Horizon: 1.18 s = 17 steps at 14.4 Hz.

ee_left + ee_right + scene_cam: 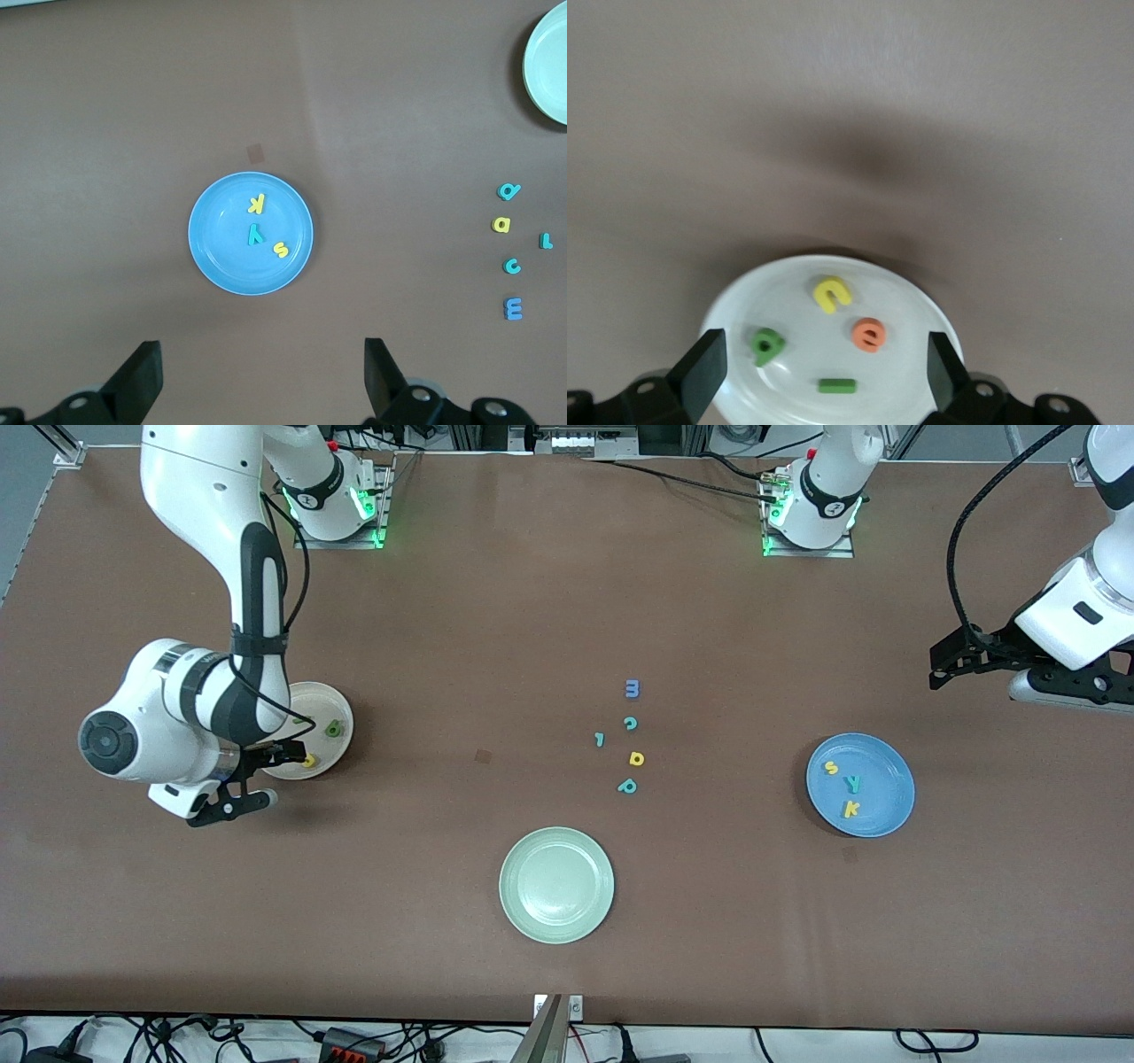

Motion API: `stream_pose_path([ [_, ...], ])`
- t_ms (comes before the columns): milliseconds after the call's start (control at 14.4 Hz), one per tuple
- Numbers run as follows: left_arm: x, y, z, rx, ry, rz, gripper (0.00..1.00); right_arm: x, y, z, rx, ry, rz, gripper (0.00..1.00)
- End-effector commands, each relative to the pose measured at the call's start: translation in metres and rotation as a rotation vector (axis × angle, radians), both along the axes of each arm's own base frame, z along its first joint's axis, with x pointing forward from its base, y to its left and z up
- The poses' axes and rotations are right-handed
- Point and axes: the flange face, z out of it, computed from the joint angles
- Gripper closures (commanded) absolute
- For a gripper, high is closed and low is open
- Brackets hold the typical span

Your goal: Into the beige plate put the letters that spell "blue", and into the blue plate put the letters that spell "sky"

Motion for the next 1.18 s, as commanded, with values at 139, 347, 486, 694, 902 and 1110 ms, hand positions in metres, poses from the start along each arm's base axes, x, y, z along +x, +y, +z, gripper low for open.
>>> stream_pose_path([
  [139, -0.001, -0.002, 0.008, 0.023, -0.001, -0.018, 0.00, -0.005, 0.031, 0.067, -0.016, -0.029, -0.129, 0.00],
  [347, -0.001, -0.002, 0.008, 0.023, -0.001, -0.019, 0.00, -0.009, 0.032, 0.108, -0.055, -0.050, -0.199, 0.00],
  [486, -0.001, -0.002, 0.008, 0.023, -0.001, -0.019, 0.00, -0.006, 0.020, 0.139, -0.036, -0.057, -0.279, 0.00],
  [694, 0.000, -0.002, 0.008, 0.022, -0.002, -0.019, 0.00, 0.000, -0.018, 0.188, -0.047, -0.080, -0.319, 0.00],
  [902, 0.000, -0.001, 0.006, 0.023, 0.002, -0.018, 0.00, -0.005, -0.050, 0.234, -0.025, -0.110, -0.341, 0.00],
  [1110, -0.001, -0.002, 0.007, 0.023, 0.001, -0.019, 0.00, -0.009, -0.076, 0.270, -0.044, -0.173, -0.351, 0.00],
])
